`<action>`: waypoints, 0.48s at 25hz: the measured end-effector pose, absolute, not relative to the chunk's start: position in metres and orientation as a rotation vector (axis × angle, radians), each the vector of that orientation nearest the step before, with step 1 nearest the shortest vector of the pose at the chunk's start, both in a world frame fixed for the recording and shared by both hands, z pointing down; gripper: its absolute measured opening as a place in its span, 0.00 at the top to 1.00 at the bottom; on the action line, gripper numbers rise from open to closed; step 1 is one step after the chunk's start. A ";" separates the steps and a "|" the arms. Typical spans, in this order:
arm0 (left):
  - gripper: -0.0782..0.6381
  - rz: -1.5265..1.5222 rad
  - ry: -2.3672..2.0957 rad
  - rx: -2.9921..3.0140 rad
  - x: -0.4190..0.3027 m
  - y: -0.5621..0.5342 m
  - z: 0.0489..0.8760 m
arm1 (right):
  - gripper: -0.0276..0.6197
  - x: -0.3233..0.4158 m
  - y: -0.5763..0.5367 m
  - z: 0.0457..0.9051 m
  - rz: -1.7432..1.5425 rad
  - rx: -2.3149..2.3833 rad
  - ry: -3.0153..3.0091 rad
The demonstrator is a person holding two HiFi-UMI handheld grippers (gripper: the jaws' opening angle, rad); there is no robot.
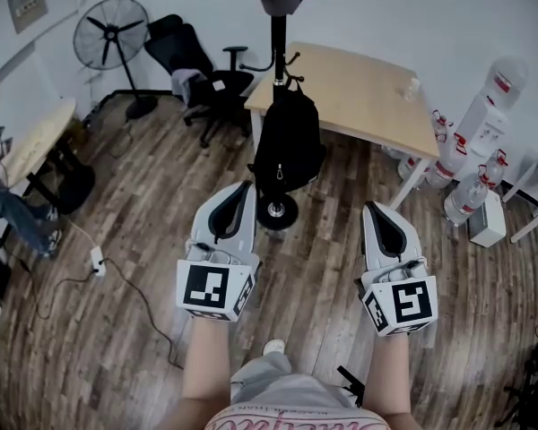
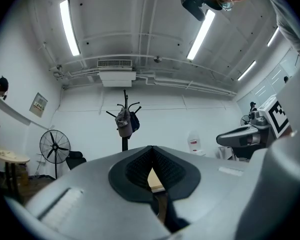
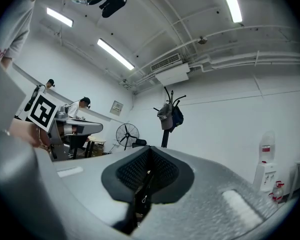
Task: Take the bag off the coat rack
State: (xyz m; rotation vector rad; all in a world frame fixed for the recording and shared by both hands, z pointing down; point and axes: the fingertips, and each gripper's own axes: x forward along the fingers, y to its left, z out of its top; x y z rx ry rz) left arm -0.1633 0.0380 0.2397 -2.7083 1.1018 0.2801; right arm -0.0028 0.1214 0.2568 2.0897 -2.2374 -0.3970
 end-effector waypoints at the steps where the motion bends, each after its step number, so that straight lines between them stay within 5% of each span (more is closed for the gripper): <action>1: 0.87 0.287 1.099 -2.708 -0.162 0.028 0.239 | 0.95 -0.002 0.111 0.256 -0.398 2.091 -2.233; 12: 0.87 0.280 1.087 -2.724 -0.149 -0.031 0.242 | 0.95 0.001 0.049 0.256 -0.346 2.095 -2.298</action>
